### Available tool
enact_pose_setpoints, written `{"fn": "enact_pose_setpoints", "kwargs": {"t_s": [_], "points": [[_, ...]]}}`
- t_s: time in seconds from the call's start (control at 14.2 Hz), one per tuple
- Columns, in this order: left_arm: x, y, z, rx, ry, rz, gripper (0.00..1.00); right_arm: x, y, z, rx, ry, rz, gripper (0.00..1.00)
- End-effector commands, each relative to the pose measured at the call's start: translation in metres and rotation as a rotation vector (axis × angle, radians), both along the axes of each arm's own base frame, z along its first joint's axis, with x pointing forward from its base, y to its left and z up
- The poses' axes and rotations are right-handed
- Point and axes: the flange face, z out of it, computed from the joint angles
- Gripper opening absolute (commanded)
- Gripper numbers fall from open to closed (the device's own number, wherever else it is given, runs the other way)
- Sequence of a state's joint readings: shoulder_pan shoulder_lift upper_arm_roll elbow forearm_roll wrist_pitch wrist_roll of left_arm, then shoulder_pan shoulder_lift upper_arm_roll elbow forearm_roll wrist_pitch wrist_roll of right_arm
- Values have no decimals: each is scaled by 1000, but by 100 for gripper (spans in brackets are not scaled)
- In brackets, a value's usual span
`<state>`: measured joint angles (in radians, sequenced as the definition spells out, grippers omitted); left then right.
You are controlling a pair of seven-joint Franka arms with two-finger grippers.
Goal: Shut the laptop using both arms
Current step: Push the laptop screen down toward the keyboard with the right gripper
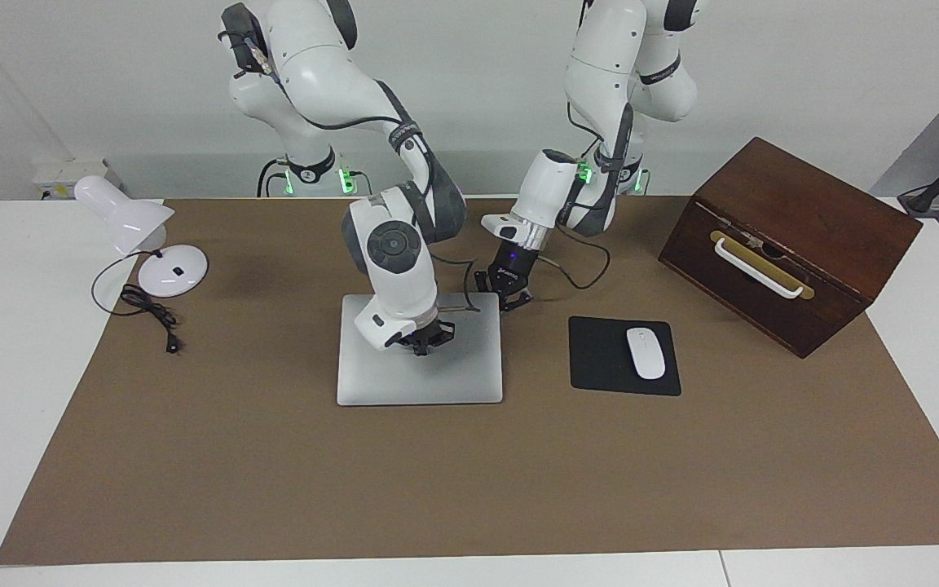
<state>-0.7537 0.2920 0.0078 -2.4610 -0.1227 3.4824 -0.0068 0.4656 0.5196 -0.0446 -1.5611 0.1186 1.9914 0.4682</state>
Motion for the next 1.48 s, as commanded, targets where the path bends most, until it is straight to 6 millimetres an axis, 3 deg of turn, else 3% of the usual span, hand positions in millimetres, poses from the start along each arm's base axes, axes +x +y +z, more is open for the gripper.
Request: {"fn": "enact_pose_setpoints", "kwargs": {"t_s": [0.0,0.42,0.7,0.84,1.05,1.41], "points": [[-1,-3,-25,27,16,-18,0,-10,-2,-3,31,0,0,0],[-1,-3,-25,27,18,-17,0,-16,-2,-9,36,-11,1,0],[-1,-3,-25,26,17,-17,0,-13,-5,2,39,-14,-3,0],[-1,-3,-25,27,18,-17,0,-14,-5,17,46,-26,-10,0],[-1,-3,-25,27,18,-17,0,-11,-15,59,50,-19,-15,0],[0,-2,-25,24,20,-9,0,-9,-44,123,63,-48,-38,0]]}}
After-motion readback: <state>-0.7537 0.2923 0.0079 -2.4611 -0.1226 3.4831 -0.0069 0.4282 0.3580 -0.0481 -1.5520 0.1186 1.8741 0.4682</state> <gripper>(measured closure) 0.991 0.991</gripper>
